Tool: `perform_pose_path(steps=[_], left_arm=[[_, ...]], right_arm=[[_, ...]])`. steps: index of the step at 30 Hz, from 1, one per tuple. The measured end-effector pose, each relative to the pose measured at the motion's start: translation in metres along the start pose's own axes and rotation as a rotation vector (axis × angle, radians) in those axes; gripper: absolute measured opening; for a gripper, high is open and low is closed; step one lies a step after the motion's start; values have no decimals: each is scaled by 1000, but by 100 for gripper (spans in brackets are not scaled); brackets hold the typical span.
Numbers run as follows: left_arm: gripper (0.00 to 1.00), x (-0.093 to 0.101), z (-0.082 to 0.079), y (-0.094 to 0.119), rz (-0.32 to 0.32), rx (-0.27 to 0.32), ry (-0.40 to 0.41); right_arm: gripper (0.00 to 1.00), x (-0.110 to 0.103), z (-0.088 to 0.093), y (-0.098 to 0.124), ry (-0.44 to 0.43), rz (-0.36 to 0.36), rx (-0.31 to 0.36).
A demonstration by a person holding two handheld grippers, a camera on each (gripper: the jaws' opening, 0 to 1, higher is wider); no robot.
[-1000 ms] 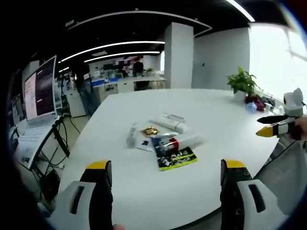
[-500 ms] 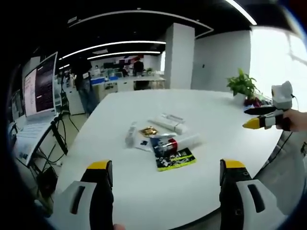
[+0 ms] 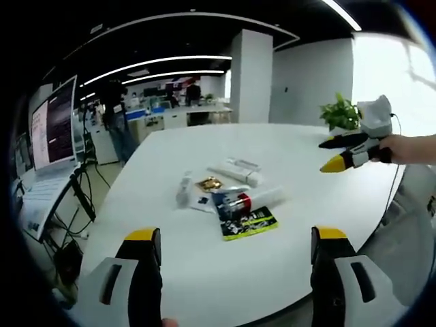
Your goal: Arrange the skincare products in the storage area until every visible bottle or jar stands upright without overlapping.
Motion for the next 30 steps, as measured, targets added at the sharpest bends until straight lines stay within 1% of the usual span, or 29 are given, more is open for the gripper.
perform_pose_path(steps=[3,5,8,11,12,13,15,16,17,18,19,21,22,24,27,28,29,30], left_arm=[[89,0,0,0,-3,-2,2],[89,-1,0,0,-7,-2,11],[89,-4,1,0,-16,1,34],[88,-4,1,0,-19,1,46],[88,-3,1,0,-17,1,43],[88,-2,1,0,-15,1,37],[88,-1,1,-1,-13,-2,19],[88,0,1,-1,-11,-3,13],[88,0,1,-1,-9,-2,7],[88,0,1,-1,-9,-1,7],[88,-1,1,-1,-8,1,12],[88,-3,1,0,-13,5,26],[88,-3,1,0,-14,5,29],[88,-4,1,0,-17,6,38],[88,-4,1,0,-18,10,42],[88,-4,1,0,-18,10,42],[88,-4,1,0,-17,10,41],[88,-4,1,0,-17,11,42]], right_arm=[[67,-3,-6,-10,21,-35,1],[66,-8,-11,-17,53,-51,-14],[62,-15,-20,-26,120,-71,-60],[62,-21,-35,-37,188,-103,-98],[61,-24,-42,-42,224,-120,-119],[59,-26,-47,-46,250,-140,-126],[51,-32,-54,-57,268,-206,-140],[49,-34,-55,-61,271,-222,-158],[48,-37,-57,-67,307,-238,-183],[49,-38,-58,-71,349,-241,-192],[51,-40,-60,-77,384,-242,-218],[53,-43,-63,-85,398,-265,-242],[52,-45,-66,-87,407,-275,-247],[49,-48,-75,-90,455,-301,-267],[48,-50,-86,-97,505,-342,-317],[48,-51,-91,-101,547,-353,-335],[49,-51,-94,-104,560,-369,-360],[48,-51,-99,-109,574,-395,-398]])
Point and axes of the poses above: the point that each gripper's makers call its tool centre point, and the gripper's own axes: y roughly backward along the fingers, x roughly to its right, z roughly out of its underside, the point moved 10 cm from there along y, roughly backward along the fingers, and after that the axes turned 12 degrees about -y, right-handed, at the moved point
